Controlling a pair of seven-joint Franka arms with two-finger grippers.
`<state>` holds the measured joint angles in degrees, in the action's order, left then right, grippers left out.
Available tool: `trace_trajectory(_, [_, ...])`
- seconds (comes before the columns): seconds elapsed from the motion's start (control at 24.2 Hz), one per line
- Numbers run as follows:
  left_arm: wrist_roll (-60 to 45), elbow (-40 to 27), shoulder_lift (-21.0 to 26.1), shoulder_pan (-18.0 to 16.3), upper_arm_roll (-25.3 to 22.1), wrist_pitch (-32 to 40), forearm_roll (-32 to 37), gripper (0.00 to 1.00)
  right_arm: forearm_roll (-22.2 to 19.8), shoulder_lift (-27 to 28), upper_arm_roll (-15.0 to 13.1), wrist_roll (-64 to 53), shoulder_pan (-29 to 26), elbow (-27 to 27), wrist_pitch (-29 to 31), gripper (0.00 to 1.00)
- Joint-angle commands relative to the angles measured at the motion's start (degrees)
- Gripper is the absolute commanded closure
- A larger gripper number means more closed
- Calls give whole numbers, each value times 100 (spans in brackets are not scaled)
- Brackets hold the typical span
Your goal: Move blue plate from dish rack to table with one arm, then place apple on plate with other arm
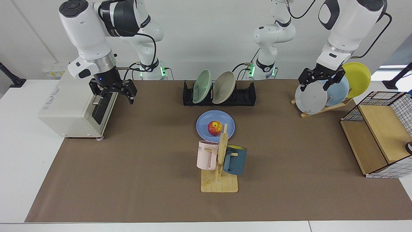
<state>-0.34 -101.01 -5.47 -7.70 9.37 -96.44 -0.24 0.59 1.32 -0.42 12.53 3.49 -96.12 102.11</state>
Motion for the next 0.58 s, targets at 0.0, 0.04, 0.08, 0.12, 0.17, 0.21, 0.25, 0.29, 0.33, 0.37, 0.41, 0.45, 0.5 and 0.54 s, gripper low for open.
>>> trace_trajectory(0.0, [43,-41,-24,75,-49,-33,-73,0,73,35,51,180,-86,-100,248,0])
trace_trajectory(0.04, [43,-41,-24,75,-49,-33,-73,0,73,52,51,180,-86,-92,257,0])
trace_trajectory(0.08, [34,-41,-24,75,-49,-41,-81,0,73,79,51,171,-95,-74,248,0])
trace_trajectory(0.12, [34,-41,-24,84,-49,-41,-73,0,38,96,51,119,-112,-56,231,0])
trace_trajectory(0.17, [34,-41,-24,75,-49,-41,-73,0,38,105,51,31,-112,-56,222,0])
trace_trajectory(0.21, [34,-41,-24,75,-49,-41,-73,0,29,114,42,-109,-112,-56,195,0])
trace_trajectory(0.25, [34,-41,-24,75,-49,-50,-73,0,20,149,42,-214,-121,-48,178,0])
trace_trajectory(0.29, [25,-41,-24,84,-49,-59,-73,0,12,184,42,-259,-121,-39,178,0])
trace_trajectory(0.33, [25,-41,-24,84,-49,-76,-81,0,11,219,42,-286,-121,-30,178,0])
trace_trajectory(0.37, [25,-41,-16,93,-15,-111,-81,0,11,237,42,-286,-121,-13,186,0])
trace_trajectory(0.41, [25,-41,-16,110,-6,-147,-81,0,11,263,42,-286,-130,-12,195,0])
trace_trajectory(0.45, [25,-41,-24,119,-5,-156,-81,0,3,281,42,-295,-121,-12,204,0])
trace_trajectory(0.5, [25,-41,-24,119,-5,-156,-81,0,3,290,42,-295,-121,-12,221,0])
trace_trajectory(0.54, [25,-50,-16,119,-5,-156,-81,0,11,290,42,-295,-121,-12,239,0])
